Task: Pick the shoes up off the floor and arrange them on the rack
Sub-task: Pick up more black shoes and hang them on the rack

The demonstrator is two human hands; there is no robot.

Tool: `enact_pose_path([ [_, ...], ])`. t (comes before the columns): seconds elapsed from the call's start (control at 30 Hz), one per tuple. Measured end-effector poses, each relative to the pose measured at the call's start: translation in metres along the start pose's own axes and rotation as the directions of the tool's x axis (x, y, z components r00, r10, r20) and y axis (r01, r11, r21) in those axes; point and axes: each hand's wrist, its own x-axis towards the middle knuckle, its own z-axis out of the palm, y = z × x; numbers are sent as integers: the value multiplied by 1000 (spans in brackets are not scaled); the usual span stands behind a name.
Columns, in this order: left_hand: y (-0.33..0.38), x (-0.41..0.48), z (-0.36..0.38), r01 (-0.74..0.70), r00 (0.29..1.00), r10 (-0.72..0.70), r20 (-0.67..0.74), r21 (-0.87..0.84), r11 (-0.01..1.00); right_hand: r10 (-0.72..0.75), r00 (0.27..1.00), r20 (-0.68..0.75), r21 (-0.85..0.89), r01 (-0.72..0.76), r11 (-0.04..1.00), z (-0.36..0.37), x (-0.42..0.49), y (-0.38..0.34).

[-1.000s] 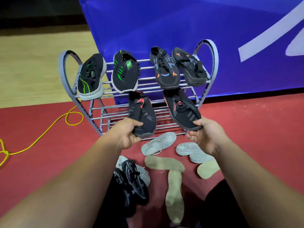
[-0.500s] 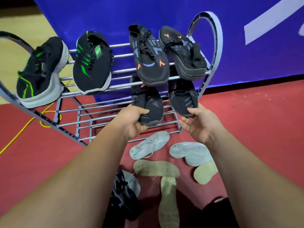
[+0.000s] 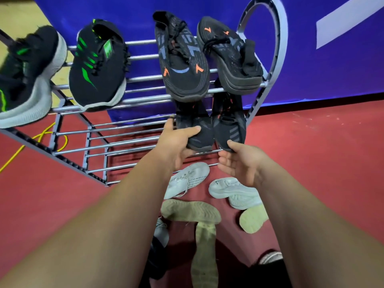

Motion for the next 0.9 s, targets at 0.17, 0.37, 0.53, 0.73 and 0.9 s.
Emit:
enact_pose_path([
  [0.17,-24,-4,-6,40,961,-5,-275,122,992,-11,1000,-20,36,12,999,2,3,-1],
  [0.37,-27,-13,-7,280,960,-277,-46,49,959,-100,994,-40,126,105,986,11,6,-2],
  [0.53,-23,-11,-8,202,979,-203,8,-99,974,-184,983,11,148,181,972,12,6,-12],
  [0.73,-23,-8,-13,174,985,-174,5,-81,981,-188,981,46,195,176,965,19,7,-17],
  [0.9,-18,-8,-15,146,989,-146,15,-145,979,-205,976,70,194,189,963,24,11,-20],
])
